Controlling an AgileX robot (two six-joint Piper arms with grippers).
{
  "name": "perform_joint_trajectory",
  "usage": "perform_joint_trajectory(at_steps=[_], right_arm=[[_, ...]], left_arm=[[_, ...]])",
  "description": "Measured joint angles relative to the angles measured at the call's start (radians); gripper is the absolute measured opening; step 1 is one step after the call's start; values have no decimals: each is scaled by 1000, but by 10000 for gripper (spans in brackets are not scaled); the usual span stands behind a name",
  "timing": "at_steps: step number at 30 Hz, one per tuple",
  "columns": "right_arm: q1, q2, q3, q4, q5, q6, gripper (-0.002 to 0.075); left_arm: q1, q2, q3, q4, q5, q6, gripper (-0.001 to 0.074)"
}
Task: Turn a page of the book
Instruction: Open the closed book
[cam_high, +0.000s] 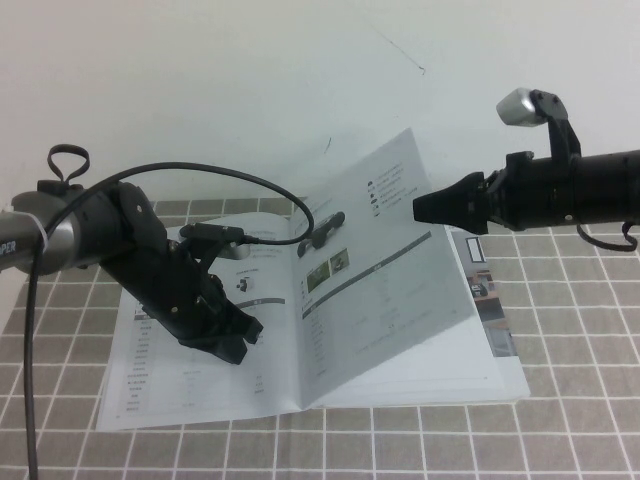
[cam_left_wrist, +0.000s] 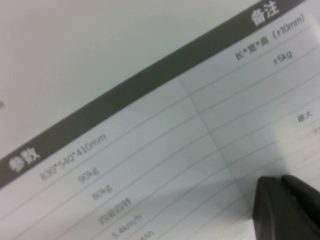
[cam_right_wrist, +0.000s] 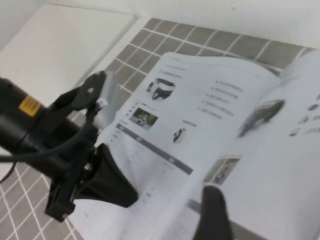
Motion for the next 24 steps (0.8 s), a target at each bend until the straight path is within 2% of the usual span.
perform_joint_trajectory(at_steps=[2,6,10,17,24], right_arm=[[0,0,-44,-50,-1,48,489],[0,0,-109,-99,36,75,507],[0,0,-128,-167,53,113,494],[0,0,-130,-539,-14,421,446],[0,55,-135,-600,-17,547,443]], left_arm=[[0,0,0,-2,1,0,-4],[0,0,0,-4,2,2,-4],[0,0,0,-6,4,4,-4],[0,0,0,-9,4,4,-4],[0,2,0,-9,4,11,-4]])
